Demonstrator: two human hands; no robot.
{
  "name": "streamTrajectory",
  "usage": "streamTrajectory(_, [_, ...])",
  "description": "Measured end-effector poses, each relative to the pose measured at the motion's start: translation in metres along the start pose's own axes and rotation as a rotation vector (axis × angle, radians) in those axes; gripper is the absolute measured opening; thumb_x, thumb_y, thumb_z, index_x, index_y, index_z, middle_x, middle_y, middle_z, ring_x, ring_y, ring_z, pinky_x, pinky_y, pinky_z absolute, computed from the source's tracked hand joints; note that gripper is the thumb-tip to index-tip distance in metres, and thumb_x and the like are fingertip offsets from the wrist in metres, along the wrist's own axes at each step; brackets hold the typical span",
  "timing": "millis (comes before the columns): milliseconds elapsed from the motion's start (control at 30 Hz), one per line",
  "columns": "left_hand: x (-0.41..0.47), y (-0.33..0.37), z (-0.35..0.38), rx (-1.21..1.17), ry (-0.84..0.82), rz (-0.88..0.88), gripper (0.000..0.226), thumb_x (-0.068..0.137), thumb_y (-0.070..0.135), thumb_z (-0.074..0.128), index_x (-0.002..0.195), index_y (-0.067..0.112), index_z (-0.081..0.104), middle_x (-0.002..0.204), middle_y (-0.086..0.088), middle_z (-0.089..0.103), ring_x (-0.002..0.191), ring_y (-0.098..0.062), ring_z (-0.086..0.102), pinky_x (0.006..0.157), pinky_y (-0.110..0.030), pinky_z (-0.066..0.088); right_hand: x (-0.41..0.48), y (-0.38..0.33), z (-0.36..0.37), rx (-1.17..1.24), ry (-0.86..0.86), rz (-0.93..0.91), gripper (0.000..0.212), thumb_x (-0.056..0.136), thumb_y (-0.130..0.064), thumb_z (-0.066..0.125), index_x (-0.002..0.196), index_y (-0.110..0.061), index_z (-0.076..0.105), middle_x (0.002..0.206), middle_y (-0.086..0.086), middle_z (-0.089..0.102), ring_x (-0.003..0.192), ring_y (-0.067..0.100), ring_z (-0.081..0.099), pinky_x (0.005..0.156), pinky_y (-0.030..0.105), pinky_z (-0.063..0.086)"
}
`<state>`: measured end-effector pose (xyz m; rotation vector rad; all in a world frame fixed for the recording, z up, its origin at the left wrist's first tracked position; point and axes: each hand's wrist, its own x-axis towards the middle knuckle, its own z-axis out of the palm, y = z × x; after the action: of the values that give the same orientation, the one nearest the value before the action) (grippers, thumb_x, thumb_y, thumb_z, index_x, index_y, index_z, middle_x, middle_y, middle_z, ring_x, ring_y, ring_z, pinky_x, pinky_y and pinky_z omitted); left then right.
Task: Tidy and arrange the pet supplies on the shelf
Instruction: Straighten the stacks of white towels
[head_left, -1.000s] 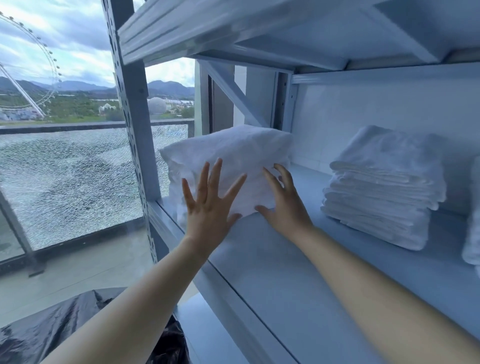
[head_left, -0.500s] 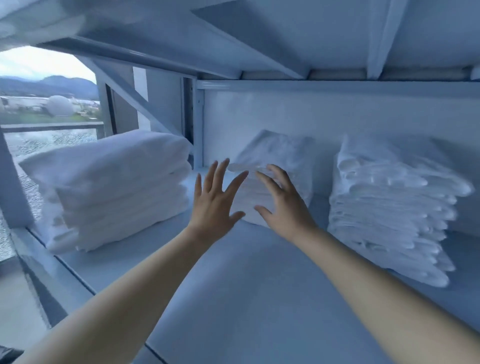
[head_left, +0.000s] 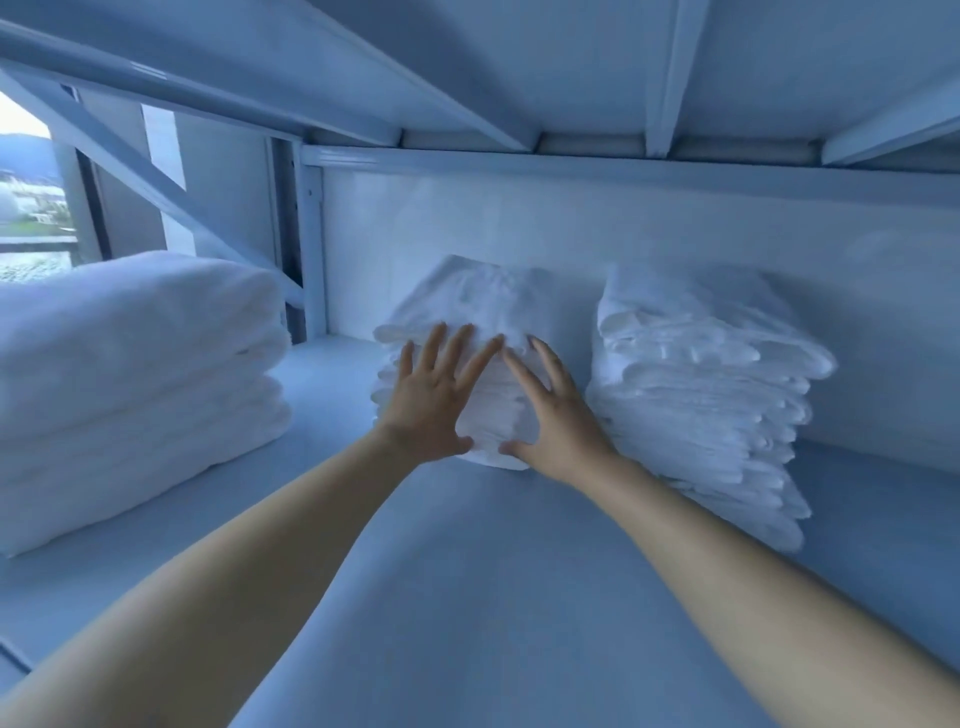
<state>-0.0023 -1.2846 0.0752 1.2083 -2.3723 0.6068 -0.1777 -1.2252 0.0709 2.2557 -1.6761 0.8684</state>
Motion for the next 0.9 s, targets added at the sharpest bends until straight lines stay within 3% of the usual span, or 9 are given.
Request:
streamTrajectory(167, [-0.005, -0.01, 0.002, 0.041, -0.018, 0.075, 0.139, 0.058, 0.052, 0.076, 0.133, 0.034, -0.039, 0.155, -0.005, -0.017, 0.142, -0.033, -0.013, 0.114, -0.055, 0.008, -0.004, -0.001, 0.018, 0.051, 0.047, -0.035, 0.122, 0.064, -0.025, 0.084, 0.141, -0.049, -0.007, 0.149, -0.018, -0.027, 0.144, 0.014, 0.004, 0.103, 0.029, 0.034])
streamTrajectory(267, [-0.008, -0.012, 0.006, 0.083, -0.005, 0.099, 0.14, 0.058, 0.053, 0.076, 0.132, 0.032, -0.041, 0.155, -0.007, -0.019, 0.142, -0.034, -0.013, 0.113, -0.053, 0.006, -0.007, 0.001, 0.025, 0.088, 0.066, -0.023, 0.122, 0.063, -0.021, 0.082, 0.141, -0.051, -0.007, 0.148, -0.019, -0.029, 0.137, 0.016, 0.025, 0.091, 0.025, 0.043])
streamTrajectory(333, [-0.008, -0.011, 0.01, 0.097, 0.031, 0.089, 0.137, 0.061, 0.05, 0.074, 0.131, 0.032, -0.042, 0.155, -0.007, -0.017, 0.142, -0.034, -0.011, 0.113, -0.052, 0.007, -0.01, 0.0, 0.029, 0.098, 0.072, -0.017, 0.12, 0.064, -0.017, 0.079, 0.141, -0.051, -0.007, 0.149, -0.019, -0.029, 0.114, 0.014, 0.049, 0.079, 0.021, 0.044])
streamTrajectory(433, [-0.008, -0.009, 0.017, 0.108, 0.072, 0.071, 0.134, 0.062, 0.047, 0.074, 0.135, 0.032, -0.037, 0.156, -0.009, -0.01, 0.143, -0.035, -0.005, 0.112, -0.052, 0.011, -0.011, -0.002, 0.033, 0.082, 0.081, 0.026, 0.12, 0.063, -0.013, 0.077, 0.142, -0.052, -0.005, 0.15, -0.02, -0.028, 0.082, 0.008, 0.054, 0.066, 0.017, 0.04])
streamTrajectory(500, [-0.009, -0.013, 0.017, 0.105, 0.098, 0.092, 0.132, 0.058, 0.047, 0.076, 0.141, 0.033, -0.025, 0.157, -0.01, 0.002, 0.142, -0.035, 0.007, 0.11, -0.051, 0.019, -0.012, -0.004, 0.033, 0.083, 0.091, 0.032, 0.119, 0.064, -0.01, 0.075, 0.142, -0.052, -0.005, 0.15, -0.02, -0.026, 0.08, 0.009, 0.054, 0.065, 0.019, 0.042])
streamTrajectory(633, [-0.009, -0.025, 0.019, 0.052, 0.199, 0.154, 0.121, 0.048, 0.048, 0.08, 0.147, 0.029, 0.013, 0.152, -0.012, 0.026, 0.135, -0.038, 0.03, 0.101, -0.049, 0.034, -0.011, -0.004, 0.031, 0.083, 0.09, 0.006, 0.114, 0.068, -0.007, 0.074, 0.144, -0.045, -0.001, 0.15, -0.019, -0.025, 0.099, 0.017, 0.057, 0.074, 0.025, 0.047])
streamTrajectory(700, [-0.007, -0.022, 0.02, 0.062, 0.166, 0.135, 0.123, 0.049, 0.048, 0.078, 0.147, 0.03, 0.006, 0.153, -0.012, 0.022, 0.137, -0.038, 0.025, 0.103, -0.051, 0.031, -0.01, -0.003, 0.031, 0.079, 0.082, 0.024, 0.116, 0.069, -0.006, 0.076, 0.143, -0.046, -0.004, 0.149, -0.019, -0.026, 0.105, 0.018, 0.056, 0.076, 0.025, 0.047])
streamTrajectory(800, [0.003, -0.008, 0.02, 0.101, 0.092, 0.082, 0.135, 0.055, 0.044, 0.077, 0.141, 0.029, -0.027, 0.156, -0.012, 0.001, 0.141, -0.038, 0.008, 0.106, -0.055, 0.023, -0.008, -0.002, 0.028, 0.081, 0.065, 0.087, 0.119, 0.072, -0.001, 0.072, 0.137, -0.053, -0.013, 0.15, -0.019, -0.028, 0.115, 0.024, 0.053, 0.08, 0.032, 0.051])
streamTrajectory(900, [0.012, 0.004, 0.021, 0.189, 0.06, 0.058, 0.139, 0.063, 0.037, 0.076, 0.129, 0.024, -0.046, 0.155, -0.013, -0.012, 0.142, -0.038, 0.0, 0.108, -0.057, 0.02, -0.005, -0.002, 0.025, 0.107, 0.058, 0.159, 0.112, 0.076, 0.007, 0.06, 0.139, -0.052, -0.01, 0.152, -0.016, -0.025, 0.115, 0.024, 0.052, 0.072, 0.024, 0.044])
